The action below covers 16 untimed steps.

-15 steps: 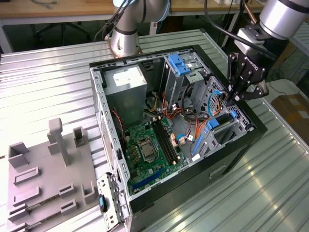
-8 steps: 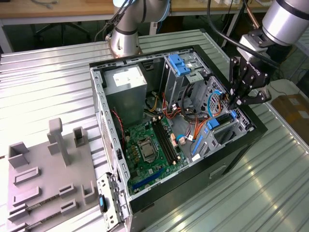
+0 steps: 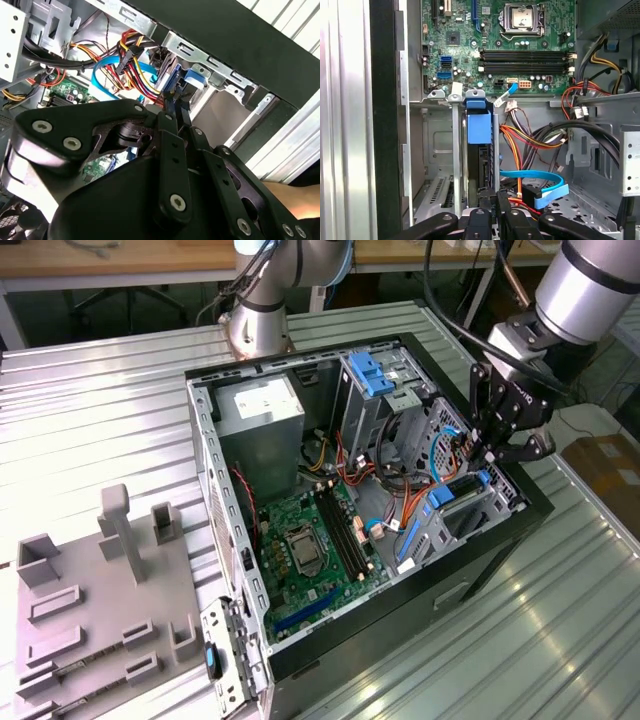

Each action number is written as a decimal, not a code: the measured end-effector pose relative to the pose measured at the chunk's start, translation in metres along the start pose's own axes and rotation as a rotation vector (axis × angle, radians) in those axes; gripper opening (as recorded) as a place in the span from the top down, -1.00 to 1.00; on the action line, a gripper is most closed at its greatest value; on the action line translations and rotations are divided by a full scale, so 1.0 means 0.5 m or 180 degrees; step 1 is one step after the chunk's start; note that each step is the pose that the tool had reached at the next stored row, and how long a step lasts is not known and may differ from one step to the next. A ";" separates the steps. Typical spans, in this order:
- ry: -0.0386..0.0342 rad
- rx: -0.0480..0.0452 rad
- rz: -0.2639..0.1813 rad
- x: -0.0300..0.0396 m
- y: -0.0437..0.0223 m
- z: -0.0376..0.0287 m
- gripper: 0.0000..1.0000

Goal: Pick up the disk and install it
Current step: 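Insert the first disk wire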

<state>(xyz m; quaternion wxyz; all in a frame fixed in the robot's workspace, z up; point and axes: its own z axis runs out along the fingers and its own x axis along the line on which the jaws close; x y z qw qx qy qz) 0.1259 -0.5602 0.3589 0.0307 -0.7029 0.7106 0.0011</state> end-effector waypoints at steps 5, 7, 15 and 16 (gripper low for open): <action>0.0000 0.0000 0.0001 0.002 0.002 0.007 0.65; 0.0000 0.0000 0.0000 0.002 0.004 0.010 0.65; -0.0026 0.0009 -0.0130 0.017 0.013 0.015 0.65; -0.0025 0.0011 -0.0131 0.016 0.013 0.016 0.65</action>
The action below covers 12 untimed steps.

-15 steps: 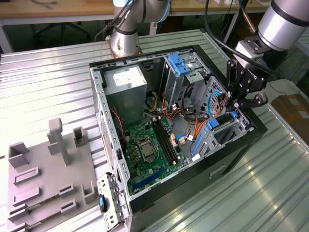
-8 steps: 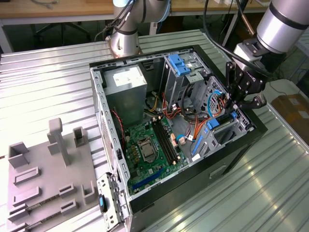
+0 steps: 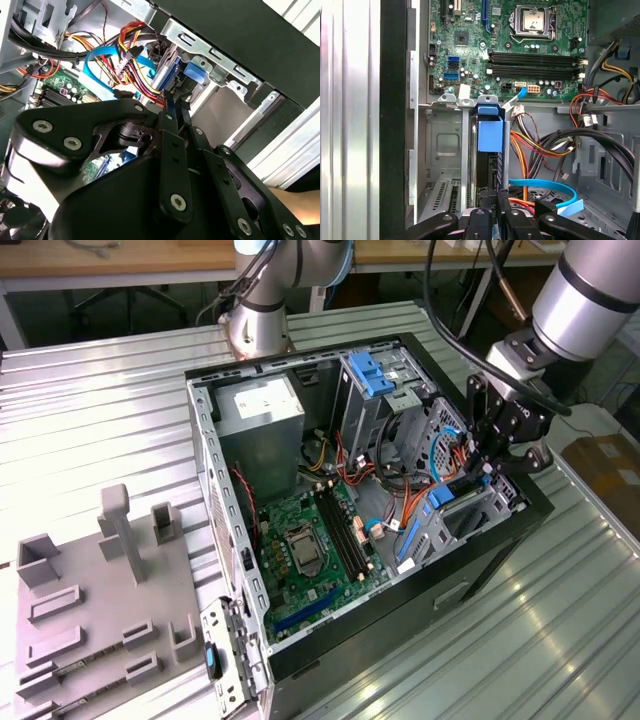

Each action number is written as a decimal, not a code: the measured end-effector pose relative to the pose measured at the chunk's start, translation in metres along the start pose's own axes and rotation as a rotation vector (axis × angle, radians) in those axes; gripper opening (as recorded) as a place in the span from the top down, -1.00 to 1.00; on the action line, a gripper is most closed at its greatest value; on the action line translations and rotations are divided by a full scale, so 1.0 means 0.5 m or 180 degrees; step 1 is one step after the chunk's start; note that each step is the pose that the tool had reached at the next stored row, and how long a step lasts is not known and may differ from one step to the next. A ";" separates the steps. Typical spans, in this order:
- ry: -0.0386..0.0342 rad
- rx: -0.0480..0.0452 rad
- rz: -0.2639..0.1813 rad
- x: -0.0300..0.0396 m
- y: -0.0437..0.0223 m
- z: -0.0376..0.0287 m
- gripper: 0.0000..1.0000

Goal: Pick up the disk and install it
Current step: 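Insert the first disk wire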

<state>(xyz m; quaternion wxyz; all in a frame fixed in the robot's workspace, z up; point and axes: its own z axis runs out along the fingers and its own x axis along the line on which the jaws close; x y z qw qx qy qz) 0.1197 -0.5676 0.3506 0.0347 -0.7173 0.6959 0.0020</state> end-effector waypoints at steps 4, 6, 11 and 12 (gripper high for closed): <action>0.0003 0.0010 0.0055 -0.003 -0.001 0.004 0.65; 0.0003 0.0011 0.0061 -0.003 -0.001 0.004 0.65; 0.0004 0.0012 0.0081 -0.003 -0.001 0.005 0.65; 0.0005 0.0011 0.0081 -0.003 -0.001 0.013 0.65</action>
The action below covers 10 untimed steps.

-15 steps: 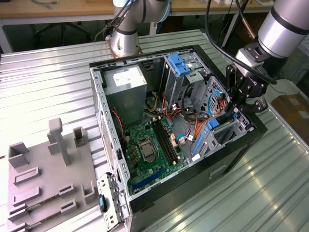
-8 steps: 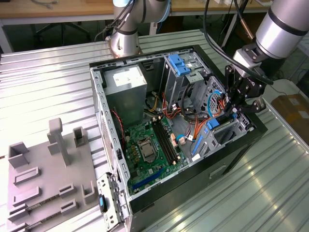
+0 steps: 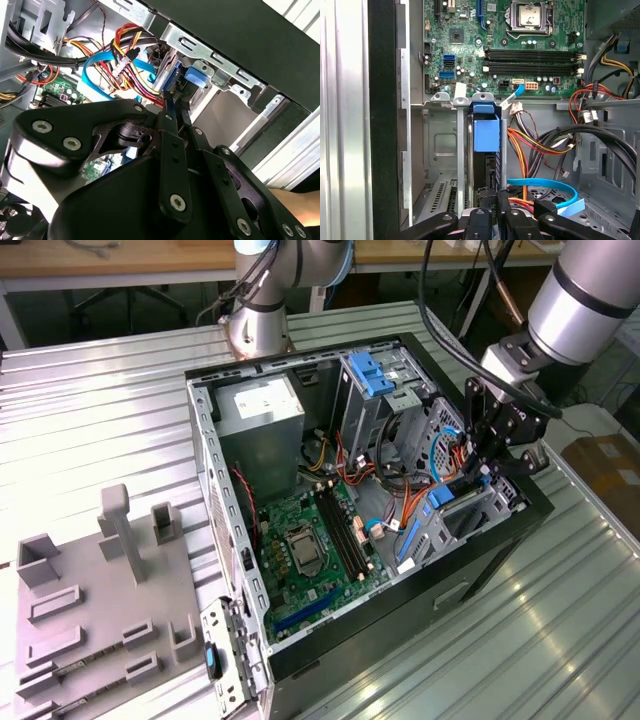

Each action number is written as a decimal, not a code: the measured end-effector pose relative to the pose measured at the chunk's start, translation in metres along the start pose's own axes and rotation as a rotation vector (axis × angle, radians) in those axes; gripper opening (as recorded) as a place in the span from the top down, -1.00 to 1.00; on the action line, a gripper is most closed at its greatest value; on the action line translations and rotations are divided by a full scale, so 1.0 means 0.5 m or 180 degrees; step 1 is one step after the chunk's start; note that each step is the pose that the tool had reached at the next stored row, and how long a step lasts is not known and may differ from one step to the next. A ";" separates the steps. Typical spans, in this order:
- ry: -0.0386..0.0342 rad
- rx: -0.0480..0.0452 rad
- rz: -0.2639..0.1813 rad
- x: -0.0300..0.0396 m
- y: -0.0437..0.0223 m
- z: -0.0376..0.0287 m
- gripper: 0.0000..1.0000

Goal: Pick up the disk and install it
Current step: 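Insert the first disk wire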

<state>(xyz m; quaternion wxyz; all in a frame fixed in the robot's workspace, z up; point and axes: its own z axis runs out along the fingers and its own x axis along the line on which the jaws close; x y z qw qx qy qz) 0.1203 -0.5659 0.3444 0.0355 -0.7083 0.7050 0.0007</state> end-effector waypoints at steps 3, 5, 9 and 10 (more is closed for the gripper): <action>0.0000 0.0000 0.0000 -0.003 -0.004 -0.007 0.65; -0.0001 0.0000 0.0000 -0.003 -0.004 -0.006 0.65; 0.0000 0.0000 0.0000 -0.003 -0.003 -0.003 0.65; 0.0000 0.0000 0.0000 -0.003 -0.003 -0.002 0.65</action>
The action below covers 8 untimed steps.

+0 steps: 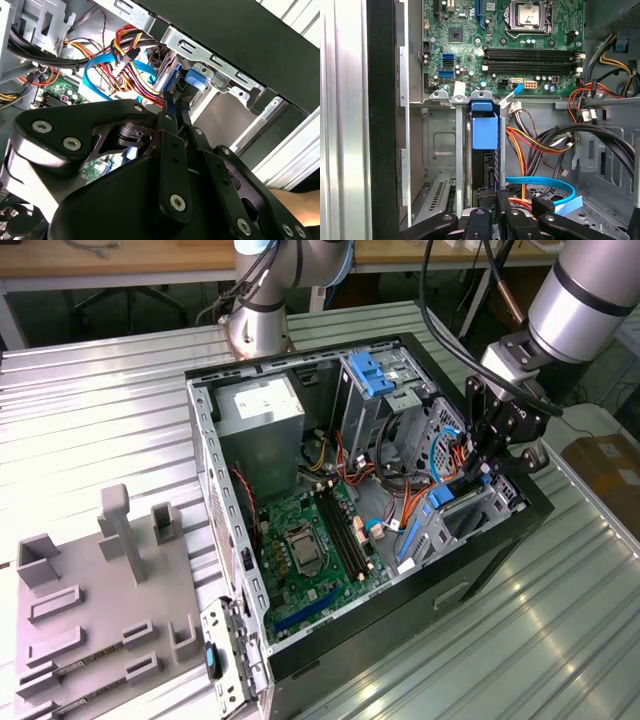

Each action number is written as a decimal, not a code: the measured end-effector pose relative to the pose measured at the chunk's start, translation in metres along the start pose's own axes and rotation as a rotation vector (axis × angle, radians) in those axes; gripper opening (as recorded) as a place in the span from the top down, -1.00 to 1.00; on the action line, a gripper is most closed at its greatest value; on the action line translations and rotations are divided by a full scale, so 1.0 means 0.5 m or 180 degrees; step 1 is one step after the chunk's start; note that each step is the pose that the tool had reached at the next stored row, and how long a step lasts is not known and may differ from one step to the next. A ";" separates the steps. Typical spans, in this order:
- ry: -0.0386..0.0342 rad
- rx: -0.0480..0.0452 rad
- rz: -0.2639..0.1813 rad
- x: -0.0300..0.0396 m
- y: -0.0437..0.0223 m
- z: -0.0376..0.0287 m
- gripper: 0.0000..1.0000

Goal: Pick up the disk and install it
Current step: 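Insert the first disk wire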

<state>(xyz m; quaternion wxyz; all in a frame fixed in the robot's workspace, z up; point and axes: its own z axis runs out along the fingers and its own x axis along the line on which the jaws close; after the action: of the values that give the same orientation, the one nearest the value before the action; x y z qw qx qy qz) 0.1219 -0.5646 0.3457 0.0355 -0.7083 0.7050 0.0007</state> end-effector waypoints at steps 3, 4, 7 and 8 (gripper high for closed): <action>0.0000 0.0000 0.0000 0.000 0.000 0.001 0.65; 0.0000 0.0000 0.0000 0.000 0.000 0.001 0.65; -0.0001 0.0000 0.0000 0.000 0.000 0.001 0.65; -0.0002 0.0000 0.0001 0.000 0.000 0.000 0.65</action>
<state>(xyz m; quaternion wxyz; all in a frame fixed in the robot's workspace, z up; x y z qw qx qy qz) 0.1219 -0.5646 0.3458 0.0357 -0.7082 0.7051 0.0009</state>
